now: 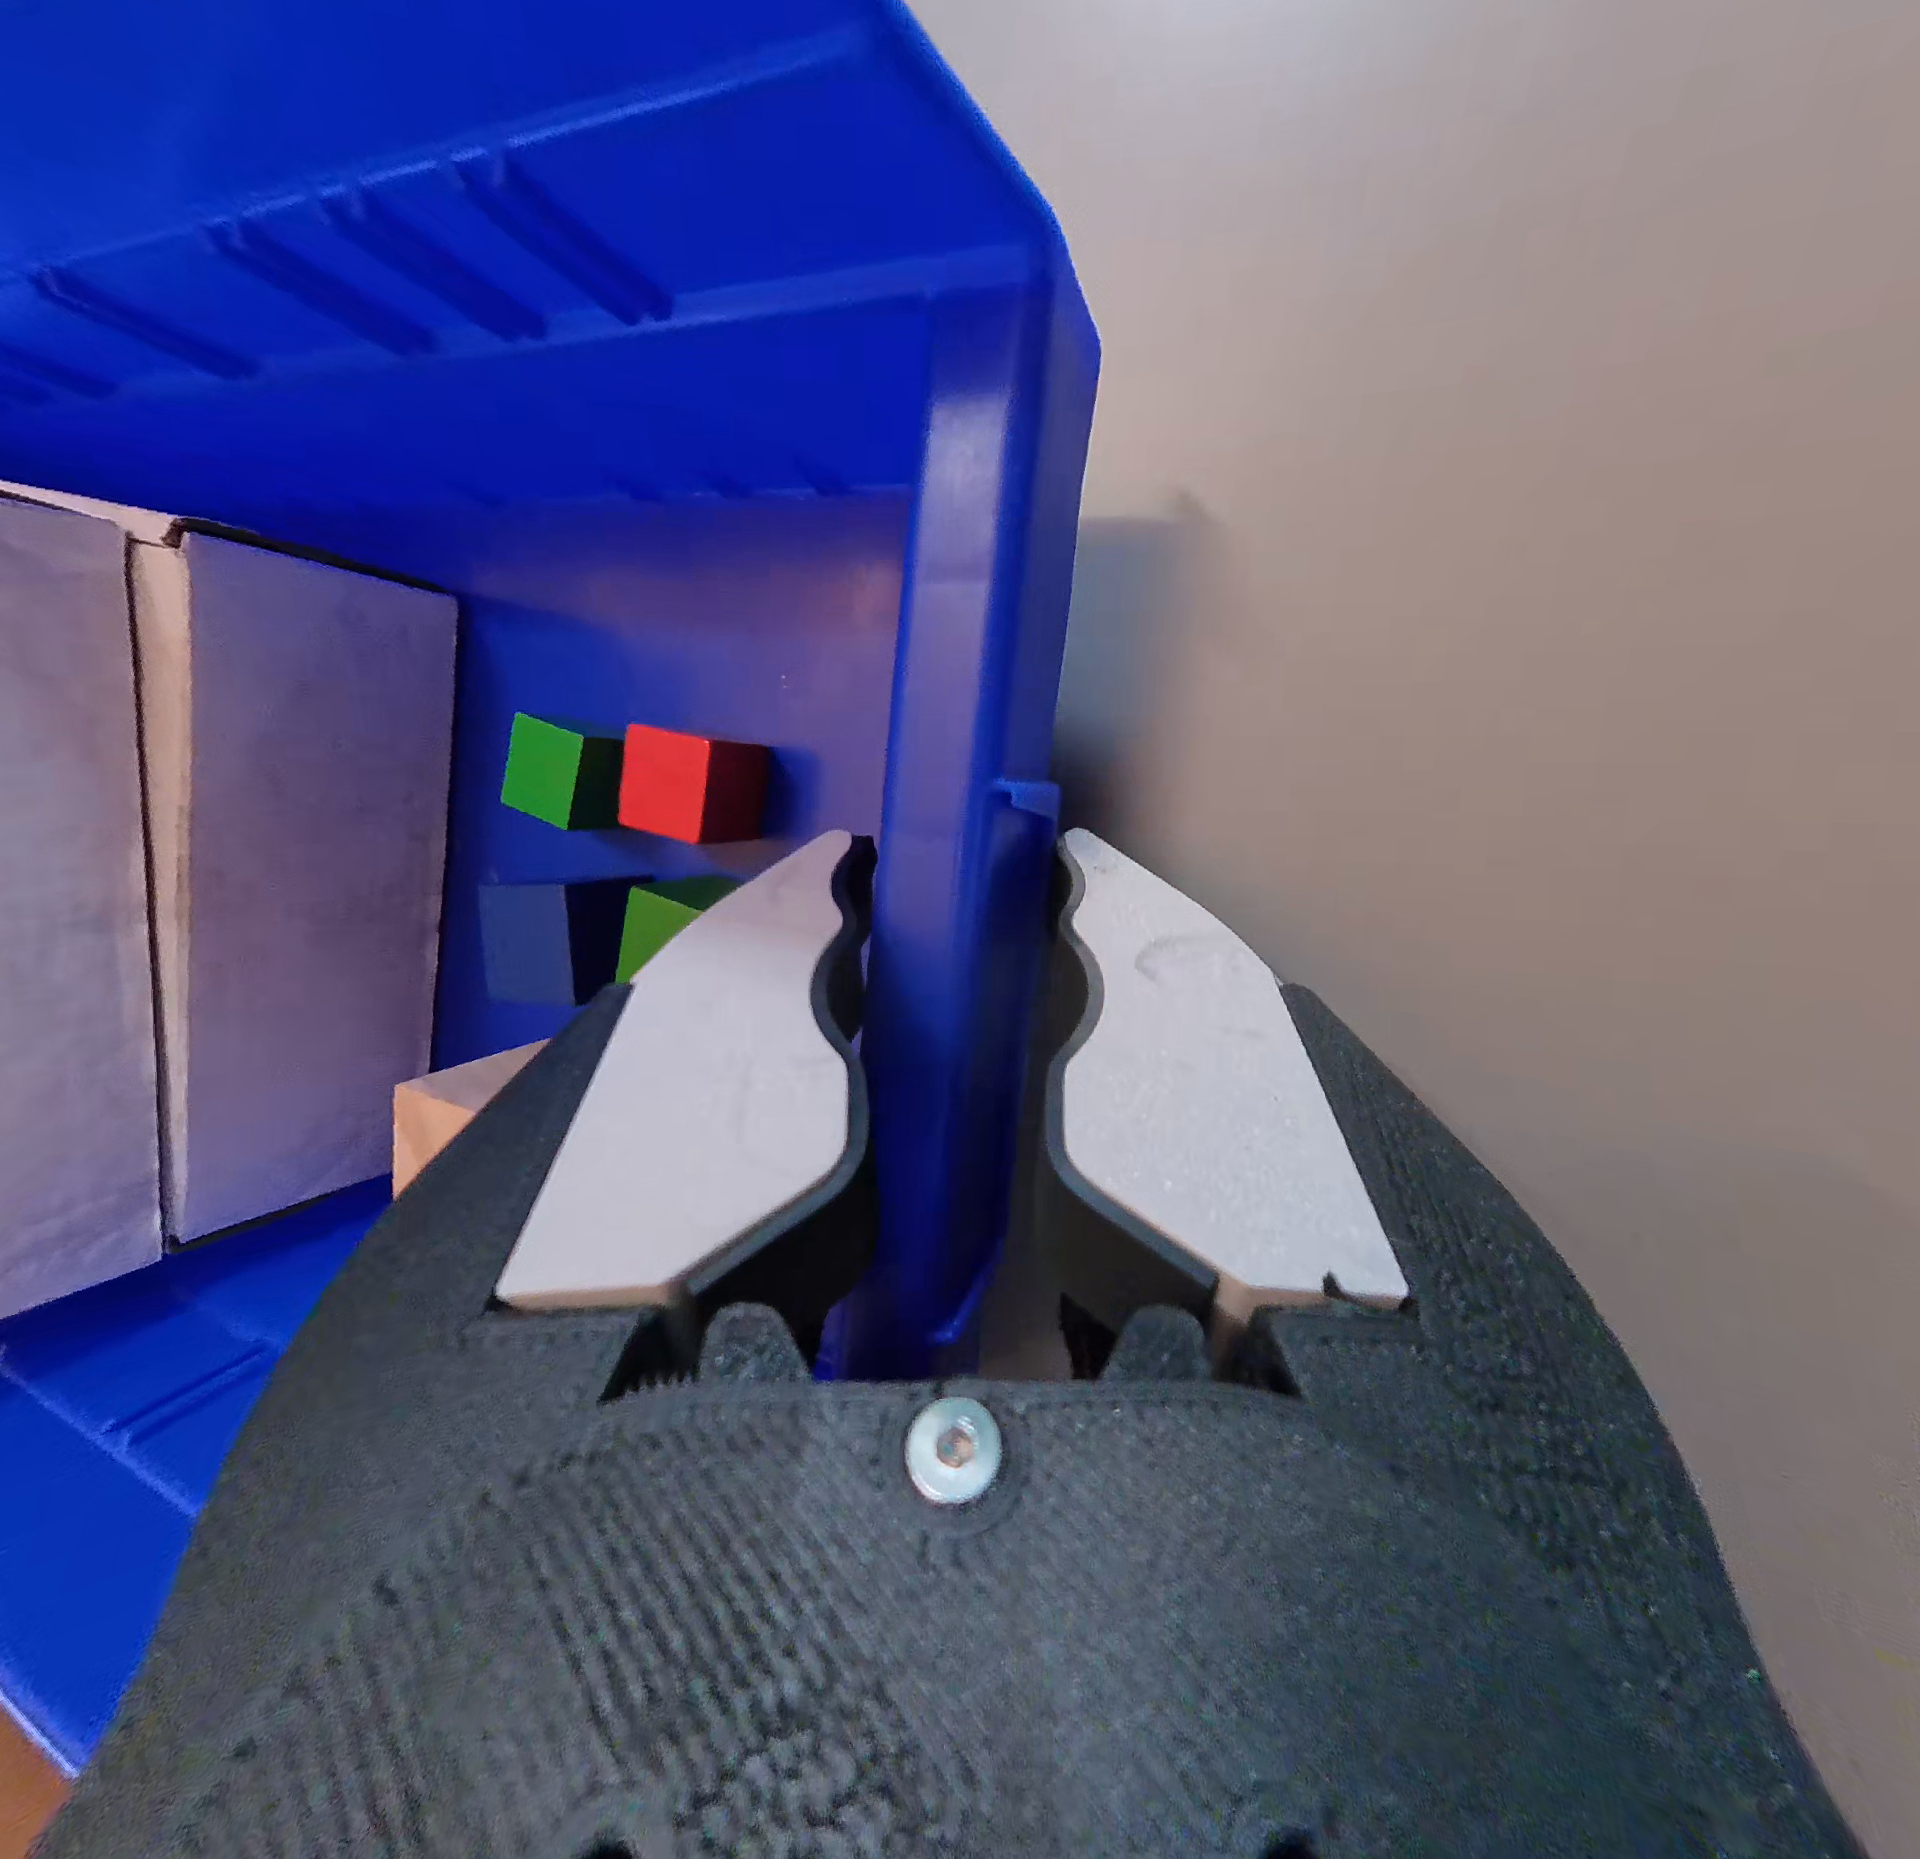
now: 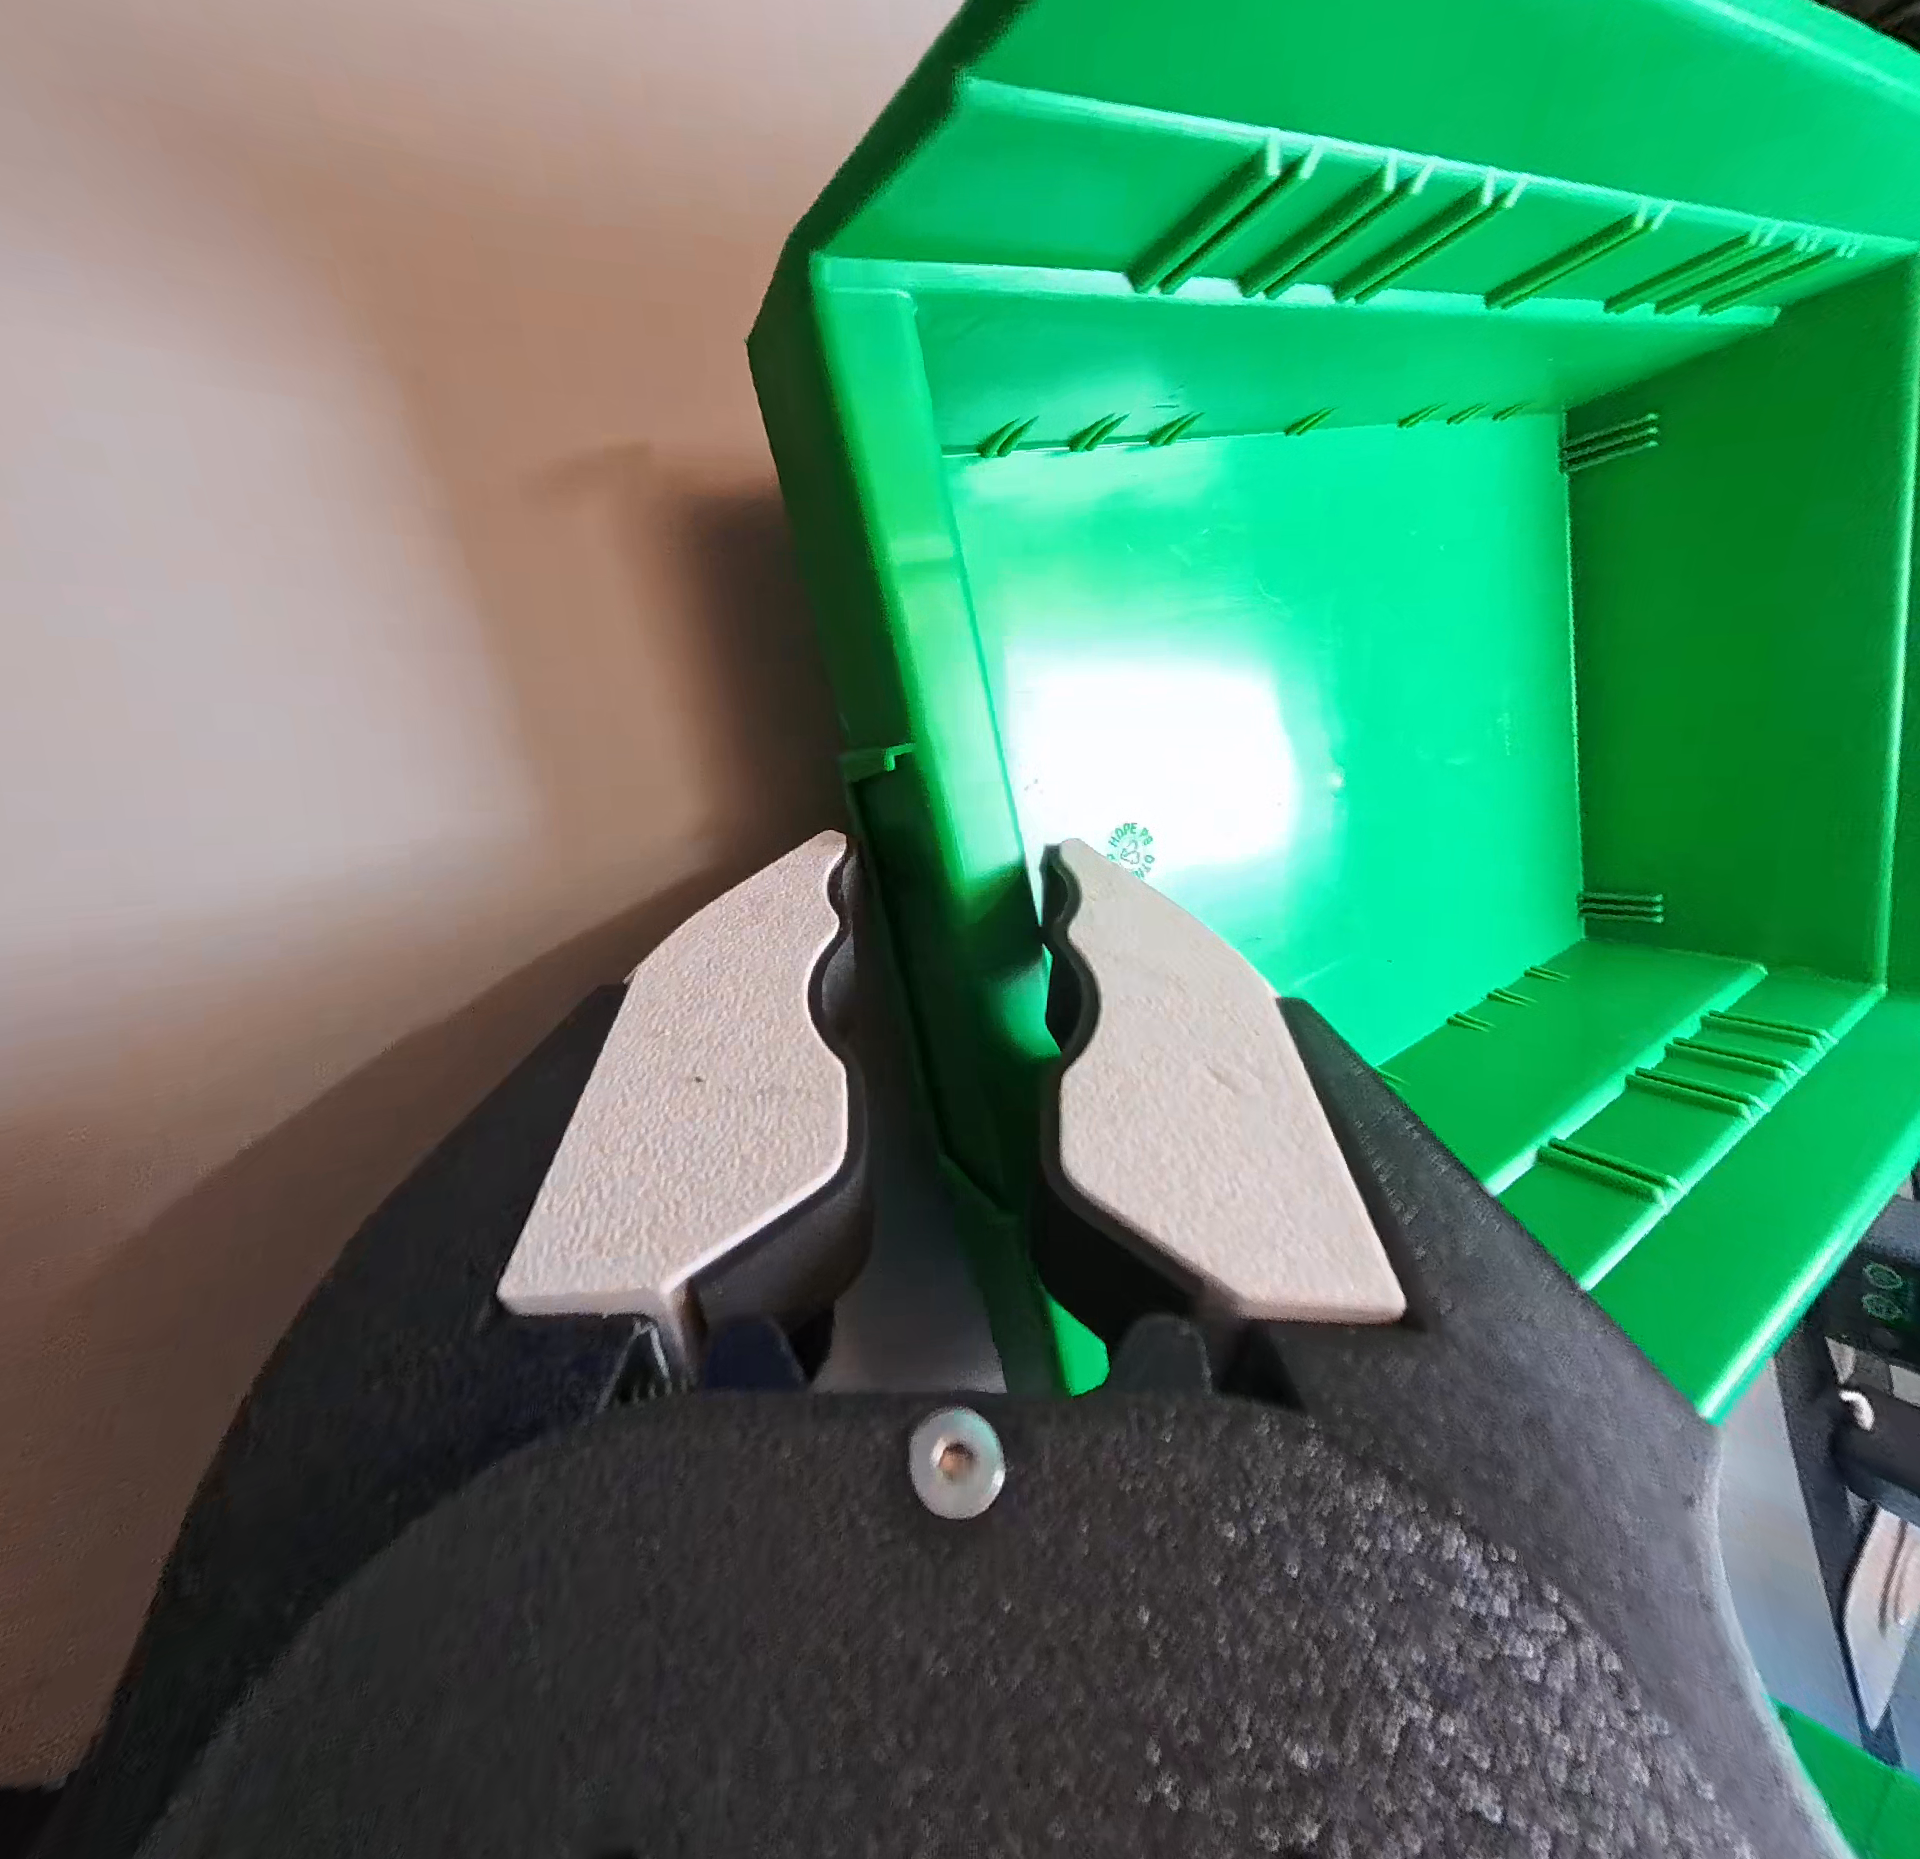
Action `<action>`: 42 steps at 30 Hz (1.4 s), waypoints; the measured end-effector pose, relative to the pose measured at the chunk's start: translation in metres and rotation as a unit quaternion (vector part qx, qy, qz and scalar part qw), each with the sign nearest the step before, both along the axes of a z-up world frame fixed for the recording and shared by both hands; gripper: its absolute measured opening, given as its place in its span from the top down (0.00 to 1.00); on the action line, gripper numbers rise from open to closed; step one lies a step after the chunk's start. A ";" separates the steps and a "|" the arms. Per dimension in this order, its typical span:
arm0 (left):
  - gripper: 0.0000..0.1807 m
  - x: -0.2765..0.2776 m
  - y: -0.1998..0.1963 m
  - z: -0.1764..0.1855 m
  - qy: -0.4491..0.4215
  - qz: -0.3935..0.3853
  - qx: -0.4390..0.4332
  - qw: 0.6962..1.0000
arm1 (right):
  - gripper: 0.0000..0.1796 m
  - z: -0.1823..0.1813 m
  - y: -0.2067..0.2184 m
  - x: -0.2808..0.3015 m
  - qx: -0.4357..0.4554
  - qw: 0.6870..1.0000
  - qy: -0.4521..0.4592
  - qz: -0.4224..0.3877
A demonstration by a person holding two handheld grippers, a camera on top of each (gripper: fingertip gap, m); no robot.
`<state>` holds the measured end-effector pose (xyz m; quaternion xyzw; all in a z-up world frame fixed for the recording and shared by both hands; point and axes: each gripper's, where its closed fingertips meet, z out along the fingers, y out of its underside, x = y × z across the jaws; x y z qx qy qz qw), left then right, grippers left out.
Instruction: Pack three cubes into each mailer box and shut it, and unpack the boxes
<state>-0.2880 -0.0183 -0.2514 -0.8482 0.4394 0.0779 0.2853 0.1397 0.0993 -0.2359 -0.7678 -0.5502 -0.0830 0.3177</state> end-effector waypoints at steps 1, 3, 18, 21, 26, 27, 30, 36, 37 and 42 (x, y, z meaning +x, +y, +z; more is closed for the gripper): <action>0.82 -0.001 0.003 0.000 0.001 -0.001 0.002 1.000 | 0.81 0.001 0.003 0.001 0.007 1.000 0.004 -0.006; 0.82 -0.004 0.010 0.000 0.004 -0.003 0.008 1.000 | 0.78 0.005 0.005 0.000 0.031 0.999 0.023 -0.016; 0.64 -0.027 0.046 0.068 -0.074 0.039 0.062 0.995 | 0.72 0.068 -0.076 -0.066 0.105 0.919 0.374 0.071; 0.63 -0.050 0.070 0.098 -0.085 0.070 0.082 0.990 | 0.72 0.064 -0.072 -0.068 0.093 0.919 0.379 0.064; 0.56 -0.115 0.117 0.112 0.012 0.129 0.099 0.987 | 0.72 0.056 -0.074 -0.070 0.089 0.921 0.374 0.068; 0.55 -0.126 0.125 0.109 0.038 0.135 0.097 0.985 | 0.72 0.053 -0.075 -0.070 0.086 0.923 0.370 0.069; 0.51 -0.146 0.140 0.088 0.081 0.139 0.069 0.985 | 0.72 0.046 -0.074 -0.069 0.077 0.926 0.364 0.065; 0.49 -0.155 0.157 0.065 0.152 0.114 0.088 0.978 | 0.74 0.038 -0.072 -0.066 0.064 0.930 0.358 0.059; 0.50 -0.154 0.157 0.066 0.154 0.108 0.097 0.977 | 0.74 0.037 -0.071 -0.066 0.060 0.930 0.359 0.058; 0.56 -0.151 0.152 0.068 0.185 0.081 0.123 0.972 | 0.75 0.035 -0.073 -0.069 0.046 0.929 0.362 0.058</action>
